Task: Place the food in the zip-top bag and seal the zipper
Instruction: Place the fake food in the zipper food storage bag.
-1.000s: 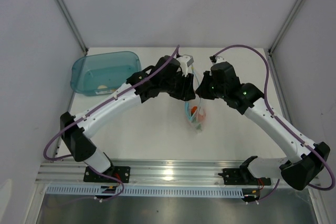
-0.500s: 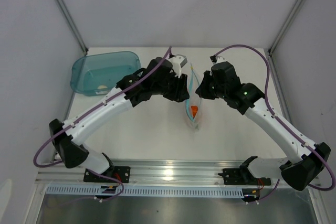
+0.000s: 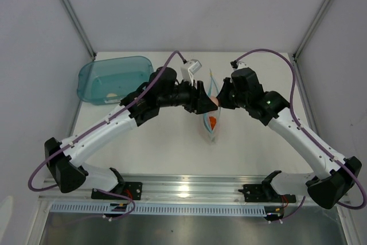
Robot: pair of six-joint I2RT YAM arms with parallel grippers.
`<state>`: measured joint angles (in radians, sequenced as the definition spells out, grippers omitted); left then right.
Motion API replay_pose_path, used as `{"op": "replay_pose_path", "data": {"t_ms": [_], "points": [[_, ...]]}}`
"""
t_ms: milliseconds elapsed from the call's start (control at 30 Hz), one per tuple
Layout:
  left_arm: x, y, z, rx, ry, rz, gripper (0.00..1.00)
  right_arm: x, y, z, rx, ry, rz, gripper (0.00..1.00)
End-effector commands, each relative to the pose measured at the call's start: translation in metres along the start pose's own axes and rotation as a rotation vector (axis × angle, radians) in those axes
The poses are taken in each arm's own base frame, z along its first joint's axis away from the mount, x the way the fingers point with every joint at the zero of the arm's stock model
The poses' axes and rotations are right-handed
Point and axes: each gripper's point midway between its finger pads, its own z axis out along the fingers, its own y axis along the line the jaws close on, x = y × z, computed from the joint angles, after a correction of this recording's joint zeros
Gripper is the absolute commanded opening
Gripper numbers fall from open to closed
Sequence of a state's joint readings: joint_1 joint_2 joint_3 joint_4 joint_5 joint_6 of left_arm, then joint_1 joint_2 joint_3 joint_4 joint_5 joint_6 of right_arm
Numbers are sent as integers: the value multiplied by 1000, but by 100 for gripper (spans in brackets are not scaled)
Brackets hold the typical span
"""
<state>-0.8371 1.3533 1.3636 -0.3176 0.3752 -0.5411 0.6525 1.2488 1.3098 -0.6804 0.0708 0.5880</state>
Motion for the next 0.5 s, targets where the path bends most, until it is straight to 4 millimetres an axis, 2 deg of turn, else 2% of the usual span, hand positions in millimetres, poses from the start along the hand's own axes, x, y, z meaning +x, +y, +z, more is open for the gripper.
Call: {"op": "replay_pose_path", "data": {"t_ms": [0, 33, 100, 133, 267, 367, 433, 467], "points": [[9, 0, 11, 62, -5, -52, 17, -18, 17, -18, -65, -60, 43, 0], [21, 9, 13, 45, 13, -77, 17, -16, 17, -18, -69, -51, 50, 0], [20, 13, 15, 36, -15, -78, 19, -15, 19, -17, -79, -43, 65, 0], [31, 22, 18, 13, -3, -93, 20, -14, 20, -17, -85, -38, 77, 0], [44, 34, 24, -5, 9, -117, 24, -9, 29, -16, -133, -10, 102, 0], [43, 39, 26, -36, 9, -121, 26, -8, 31, -16, -149, -4, 114, 0], [50, 46, 26, -75, 35, -108, 29, -7, 32, -16, -150, -3, 114, 0], [46, 47, 25, -88, 25, -99, 33, -7, 32, -16, -149, -4, 112, 0]]}}
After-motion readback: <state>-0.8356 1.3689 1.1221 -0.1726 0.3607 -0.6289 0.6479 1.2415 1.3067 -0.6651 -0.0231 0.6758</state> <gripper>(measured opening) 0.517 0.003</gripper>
